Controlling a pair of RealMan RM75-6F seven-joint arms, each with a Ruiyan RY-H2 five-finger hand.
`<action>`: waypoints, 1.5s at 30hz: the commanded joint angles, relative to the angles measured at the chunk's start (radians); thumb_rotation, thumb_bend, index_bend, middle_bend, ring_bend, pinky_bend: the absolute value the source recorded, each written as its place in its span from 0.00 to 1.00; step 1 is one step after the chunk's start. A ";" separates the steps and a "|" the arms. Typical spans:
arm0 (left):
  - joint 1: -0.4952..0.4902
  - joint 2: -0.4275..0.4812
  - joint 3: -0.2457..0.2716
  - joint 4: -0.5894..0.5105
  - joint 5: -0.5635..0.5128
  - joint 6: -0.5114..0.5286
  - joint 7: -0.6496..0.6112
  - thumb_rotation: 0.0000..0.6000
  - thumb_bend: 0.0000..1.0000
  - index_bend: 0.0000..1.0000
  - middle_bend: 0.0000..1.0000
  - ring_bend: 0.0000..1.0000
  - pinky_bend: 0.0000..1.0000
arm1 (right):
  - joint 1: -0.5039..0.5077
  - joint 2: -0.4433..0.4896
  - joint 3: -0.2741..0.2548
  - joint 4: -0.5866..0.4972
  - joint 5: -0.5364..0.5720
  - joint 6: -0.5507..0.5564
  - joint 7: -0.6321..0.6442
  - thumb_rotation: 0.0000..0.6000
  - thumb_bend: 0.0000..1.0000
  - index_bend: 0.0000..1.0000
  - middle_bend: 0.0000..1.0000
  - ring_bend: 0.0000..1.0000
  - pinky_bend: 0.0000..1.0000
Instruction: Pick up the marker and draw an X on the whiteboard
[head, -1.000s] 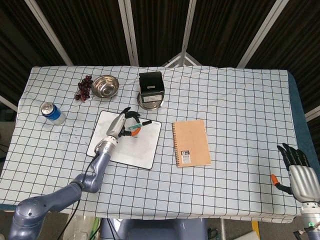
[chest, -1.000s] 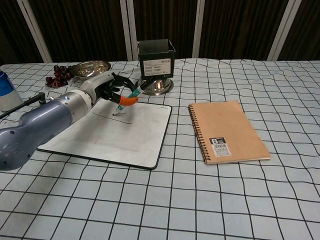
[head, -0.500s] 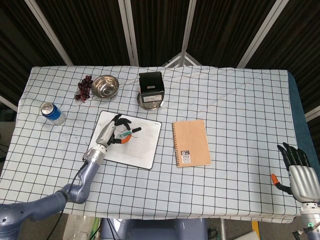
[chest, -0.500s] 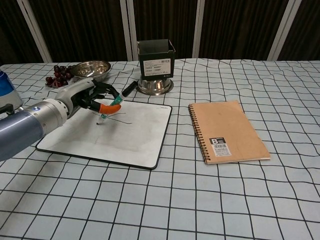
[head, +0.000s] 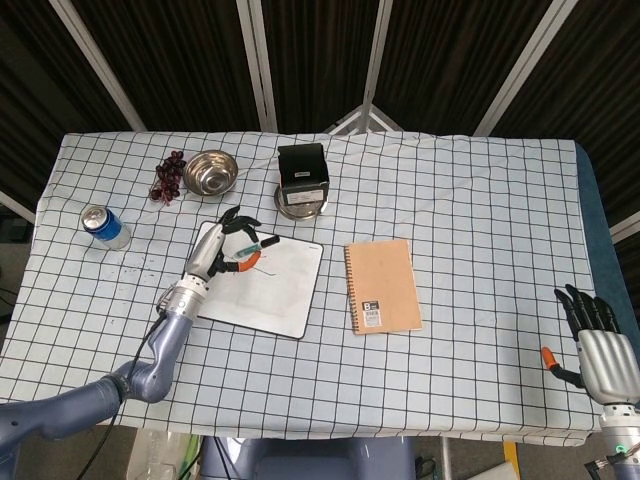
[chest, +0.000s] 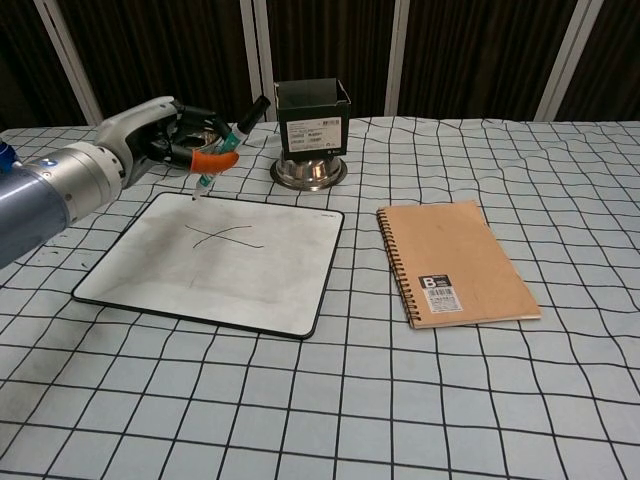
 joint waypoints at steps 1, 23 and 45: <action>-0.030 -0.030 -0.012 0.034 -0.012 -0.023 0.014 1.00 0.57 0.75 0.27 0.00 0.01 | 0.001 0.001 -0.001 -0.001 0.000 -0.003 0.004 1.00 0.35 0.00 0.00 0.00 0.00; -0.153 -0.261 -0.016 0.385 0.023 -0.090 -0.141 1.00 0.56 0.75 0.27 0.00 0.01 | 0.007 0.014 0.002 -0.010 0.013 -0.025 0.033 1.00 0.35 0.00 0.00 0.00 0.00; -0.193 -0.323 0.012 0.537 0.091 -0.106 -0.303 1.00 0.56 0.75 0.27 0.00 0.01 | 0.010 0.011 0.001 -0.010 0.019 -0.032 0.029 1.00 0.35 0.00 0.00 0.00 0.00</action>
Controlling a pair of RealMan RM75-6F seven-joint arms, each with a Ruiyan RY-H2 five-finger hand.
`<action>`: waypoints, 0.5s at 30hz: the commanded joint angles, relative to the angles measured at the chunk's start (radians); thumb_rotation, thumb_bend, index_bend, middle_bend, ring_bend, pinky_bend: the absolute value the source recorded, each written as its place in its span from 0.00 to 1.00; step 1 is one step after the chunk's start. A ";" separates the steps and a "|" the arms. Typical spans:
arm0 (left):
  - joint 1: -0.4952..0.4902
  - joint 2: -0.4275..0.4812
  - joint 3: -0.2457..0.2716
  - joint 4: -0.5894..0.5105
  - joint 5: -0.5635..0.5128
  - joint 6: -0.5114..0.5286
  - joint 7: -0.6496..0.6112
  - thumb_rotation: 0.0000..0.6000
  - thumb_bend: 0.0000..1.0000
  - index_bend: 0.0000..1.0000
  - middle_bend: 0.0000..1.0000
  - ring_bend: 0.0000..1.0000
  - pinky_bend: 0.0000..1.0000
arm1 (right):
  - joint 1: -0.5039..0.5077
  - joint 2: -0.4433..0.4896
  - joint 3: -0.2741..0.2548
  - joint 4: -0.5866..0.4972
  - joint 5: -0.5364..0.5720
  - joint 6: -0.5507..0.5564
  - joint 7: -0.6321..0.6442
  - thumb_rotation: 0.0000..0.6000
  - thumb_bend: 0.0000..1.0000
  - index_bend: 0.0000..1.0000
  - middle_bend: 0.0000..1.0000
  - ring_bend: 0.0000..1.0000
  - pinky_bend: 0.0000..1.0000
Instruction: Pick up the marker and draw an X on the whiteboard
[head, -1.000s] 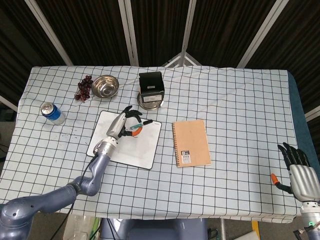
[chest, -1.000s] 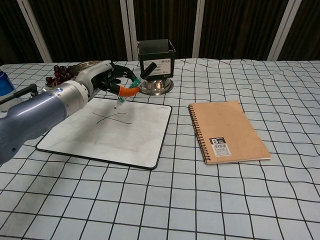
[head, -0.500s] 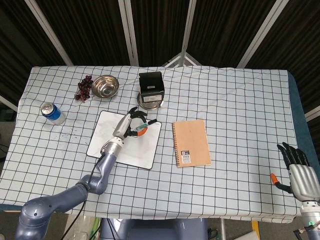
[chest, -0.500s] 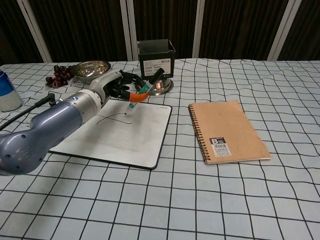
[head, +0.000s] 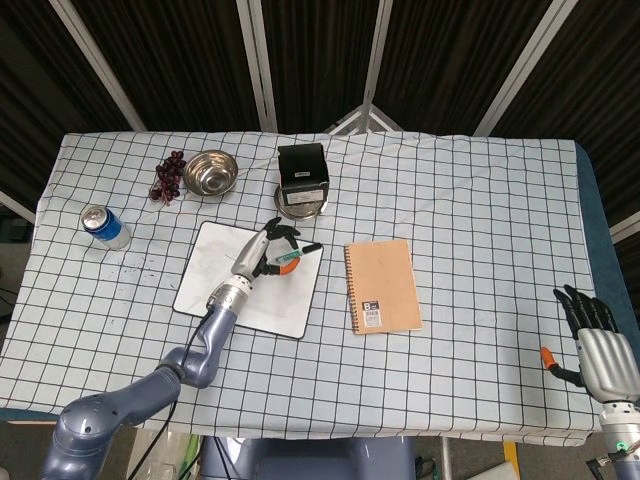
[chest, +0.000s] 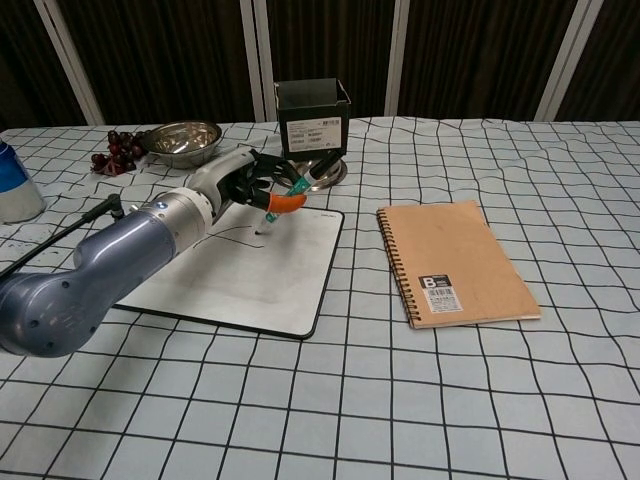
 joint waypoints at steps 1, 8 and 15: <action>0.002 0.000 0.000 0.003 0.001 0.004 -0.009 1.00 0.56 0.75 0.27 0.00 0.01 | 0.001 0.000 0.000 0.000 0.000 -0.001 -0.002 1.00 0.35 0.00 0.00 0.00 0.00; 0.003 0.010 -0.011 -0.021 0.013 0.049 -0.031 1.00 0.55 0.75 0.27 0.00 0.01 | 0.000 -0.001 0.003 0.000 0.005 0.002 -0.004 1.00 0.35 0.00 0.00 0.00 0.00; -0.013 0.063 -0.030 -0.132 0.058 0.142 -0.034 1.00 0.55 0.75 0.27 0.00 0.01 | -0.001 -0.002 0.002 0.001 0.002 0.005 -0.006 1.00 0.35 0.00 0.00 0.00 0.00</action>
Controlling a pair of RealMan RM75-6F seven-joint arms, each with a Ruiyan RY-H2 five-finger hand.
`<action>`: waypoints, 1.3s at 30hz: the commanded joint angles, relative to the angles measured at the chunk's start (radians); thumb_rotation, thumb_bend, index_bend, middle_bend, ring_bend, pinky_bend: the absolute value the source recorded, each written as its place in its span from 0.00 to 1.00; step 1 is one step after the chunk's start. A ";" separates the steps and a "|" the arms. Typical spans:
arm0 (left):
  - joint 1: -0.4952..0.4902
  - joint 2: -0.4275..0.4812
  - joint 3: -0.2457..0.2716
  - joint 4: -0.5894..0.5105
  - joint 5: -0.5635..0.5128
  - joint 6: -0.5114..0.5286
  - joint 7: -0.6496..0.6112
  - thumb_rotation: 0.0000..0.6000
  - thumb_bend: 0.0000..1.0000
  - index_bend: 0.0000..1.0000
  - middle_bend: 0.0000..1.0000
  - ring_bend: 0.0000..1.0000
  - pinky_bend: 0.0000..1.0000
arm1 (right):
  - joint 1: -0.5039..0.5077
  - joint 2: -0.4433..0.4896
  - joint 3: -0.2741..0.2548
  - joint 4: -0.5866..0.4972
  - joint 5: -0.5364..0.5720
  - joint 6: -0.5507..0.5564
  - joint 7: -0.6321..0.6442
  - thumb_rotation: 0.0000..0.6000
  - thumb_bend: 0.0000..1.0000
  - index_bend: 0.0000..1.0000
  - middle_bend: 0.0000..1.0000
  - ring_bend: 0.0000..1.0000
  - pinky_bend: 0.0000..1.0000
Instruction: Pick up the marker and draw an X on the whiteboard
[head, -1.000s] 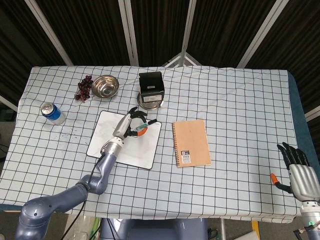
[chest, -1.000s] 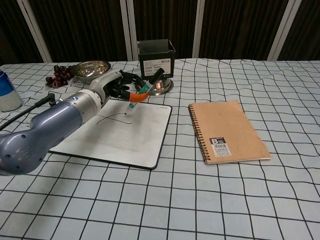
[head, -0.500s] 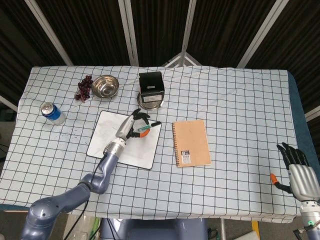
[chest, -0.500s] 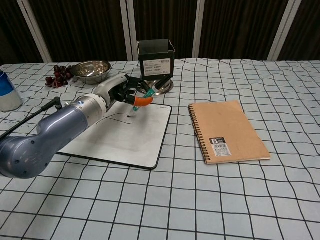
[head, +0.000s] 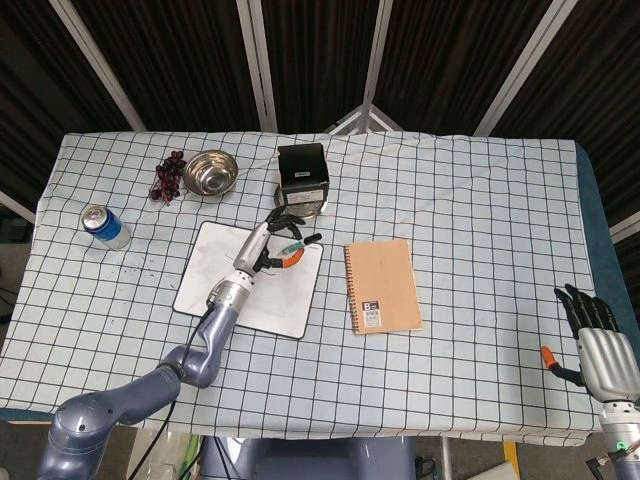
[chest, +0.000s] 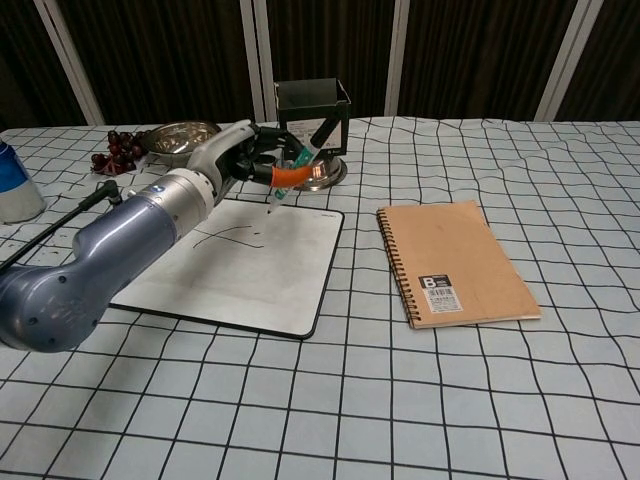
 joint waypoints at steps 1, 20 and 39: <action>-0.008 0.038 -0.005 -0.057 0.029 0.041 0.018 1.00 0.55 0.75 0.27 0.00 0.01 | 0.000 0.000 0.000 0.001 -0.001 0.001 -0.001 1.00 0.35 0.00 0.00 0.00 0.00; 0.168 0.365 0.227 -0.346 0.062 0.063 0.724 1.00 0.52 0.73 0.26 0.00 0.01 | -0.004 -0.003 0.001 -0.002 0.004 0.010 -0.020 1.00 0.35 0.00 0.00 0.00 0.00; 0.324 0.545 0.291 -0.551 -0.106 0.086 1.015 1.00 0.38 0.47 0.05 0.00 0.00 | -0.009 -0.005 -0.001 -0.011 0.003 0.017 -0.031 1.00 0.35 0.00 0.00 0.00 0.00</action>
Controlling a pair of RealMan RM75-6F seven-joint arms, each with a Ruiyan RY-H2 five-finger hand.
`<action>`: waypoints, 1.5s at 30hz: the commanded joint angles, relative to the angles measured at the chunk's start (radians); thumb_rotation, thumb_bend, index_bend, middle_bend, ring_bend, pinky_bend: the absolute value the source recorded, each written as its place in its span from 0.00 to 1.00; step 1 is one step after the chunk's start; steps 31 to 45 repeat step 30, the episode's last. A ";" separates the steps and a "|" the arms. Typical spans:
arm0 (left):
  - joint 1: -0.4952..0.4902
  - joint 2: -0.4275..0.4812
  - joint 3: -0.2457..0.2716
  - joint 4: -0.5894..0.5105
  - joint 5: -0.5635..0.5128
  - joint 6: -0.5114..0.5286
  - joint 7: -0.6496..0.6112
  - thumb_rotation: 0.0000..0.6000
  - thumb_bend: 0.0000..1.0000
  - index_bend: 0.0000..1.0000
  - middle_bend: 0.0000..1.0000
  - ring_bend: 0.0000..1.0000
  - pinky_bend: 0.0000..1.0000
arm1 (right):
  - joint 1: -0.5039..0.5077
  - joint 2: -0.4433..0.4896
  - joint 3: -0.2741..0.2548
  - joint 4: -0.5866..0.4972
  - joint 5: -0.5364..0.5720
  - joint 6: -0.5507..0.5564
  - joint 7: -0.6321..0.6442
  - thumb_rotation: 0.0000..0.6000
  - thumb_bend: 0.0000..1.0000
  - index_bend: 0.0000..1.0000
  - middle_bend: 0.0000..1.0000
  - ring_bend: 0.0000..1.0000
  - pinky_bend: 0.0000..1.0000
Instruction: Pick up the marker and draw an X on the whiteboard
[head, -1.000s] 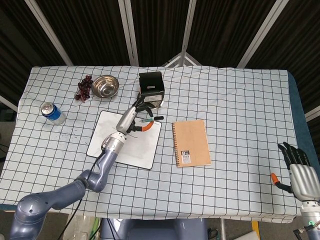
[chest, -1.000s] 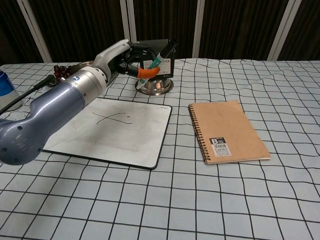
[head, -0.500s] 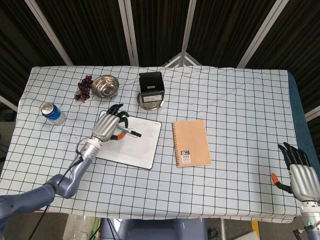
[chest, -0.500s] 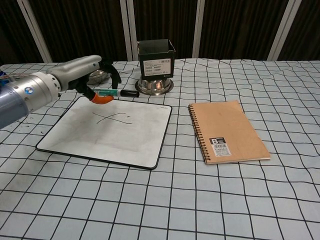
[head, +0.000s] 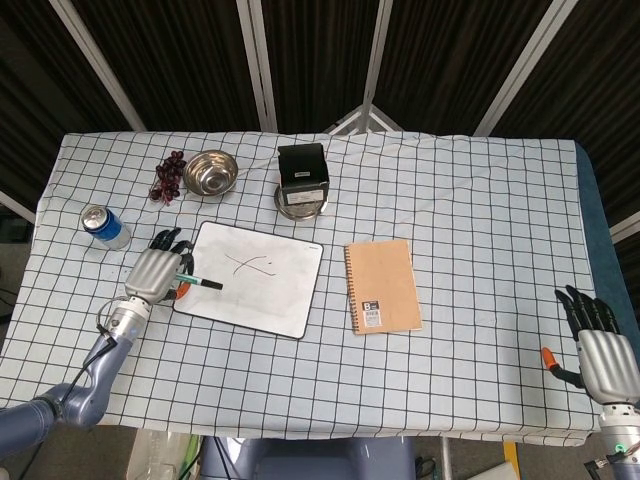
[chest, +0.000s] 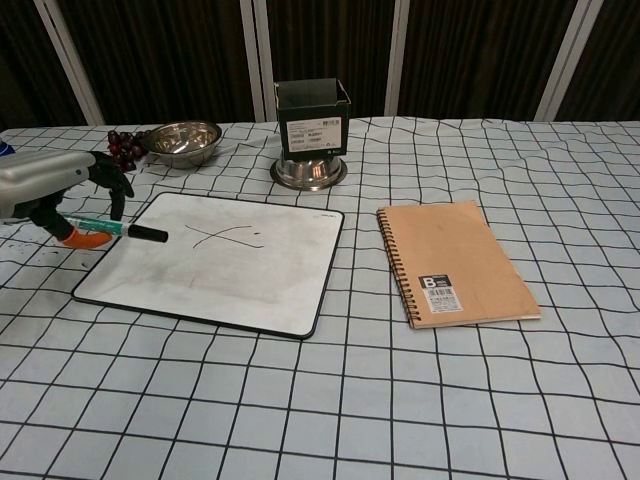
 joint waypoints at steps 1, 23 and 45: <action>0.008 0.012 0.003 -0.012 -0.015 -0.008 0.011 1.00 0.35 0.43 0.02 0.00 0.00 | -0.001 0.000 0.001 0.000 0.001 0.001 0.001 1.00 0.35 0.00 0.00 0.00 0.00; 0.225 0.247 0.055 -0.336 0.082 0.306 -0.021 1.00 0.24 0.04 0.00 0.00 0.00 | -0.002 -0.002 -0.008 0.008 -0.010 0.004 -0.033 1.00 0.35 0.00 0.00 0.00 0.00; 0.369 0.334 0.127 -0.373 0.184 0.510 -0.022 1.00 0.21 0.04 0.00 0.00 0.00 | -0.003 -0.008 -0.011 0.015 -0.011 0.006 -0.065 1.00 0.35 0.00 0.00 0.00 0.00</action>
